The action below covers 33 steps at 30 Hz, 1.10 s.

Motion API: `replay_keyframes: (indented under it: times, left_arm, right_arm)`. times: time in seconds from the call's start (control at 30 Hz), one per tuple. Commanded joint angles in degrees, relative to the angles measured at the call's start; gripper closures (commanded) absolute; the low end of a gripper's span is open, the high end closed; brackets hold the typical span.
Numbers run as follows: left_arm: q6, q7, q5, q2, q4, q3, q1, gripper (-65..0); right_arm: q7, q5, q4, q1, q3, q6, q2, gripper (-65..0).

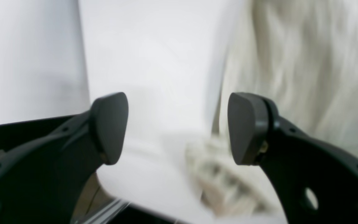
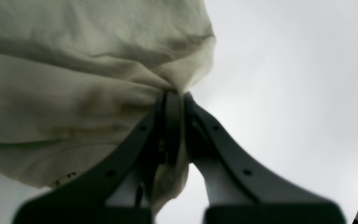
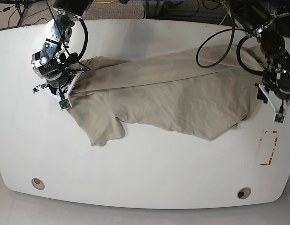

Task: Layout the t-shirt on the table in an organized manner, then fold the t-shirt properly
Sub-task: 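Release the left gripper and reposition it on the shirt hem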

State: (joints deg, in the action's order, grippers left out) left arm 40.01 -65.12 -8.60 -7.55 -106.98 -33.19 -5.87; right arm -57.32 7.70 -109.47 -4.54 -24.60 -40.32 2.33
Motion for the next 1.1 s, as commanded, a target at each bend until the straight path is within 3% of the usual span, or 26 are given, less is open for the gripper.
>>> replay_keyframes:
  times: [0.0,0.2,0.43,0.87,1.07]
  left_arm:
    - [0.0,0.2,0.2,-0.3,2.6,0.8,-3.8,-45.3]
    - [0.0,1.8,0.6,-0.3,15.3,0.6,-11.8,-45.3]
    - [0.0,8.2,0.6,-0.3,29.4,0.5,-17.6,-45.3]
    - [0.0,18.3,0.5,-0.7,50.8,0.8,-23.7,-45.1]
    - [0.0,19.9,0.4,-0.7,54.5,0.9,-24.0,-45.0]
  right_arm:
    - [0.8,0.3,-1.2,1.2,-0.1,0.3,-0.3,-0.2]
    - [0.9,0.3,-1.0,1.4,-0.1,0.3,-0.4,-0.2]
    - [0.9,0.3,-0.9,2.0,-0.1,0.3,-0.4,-0.2]
    - [0.9,0.3,-0.9,2.0,-0.1,0.3,-0.4,-0.2]
    - [0.9,0.3,-0.9,2.0,-0.1,0.3,-0.4,-0.2]
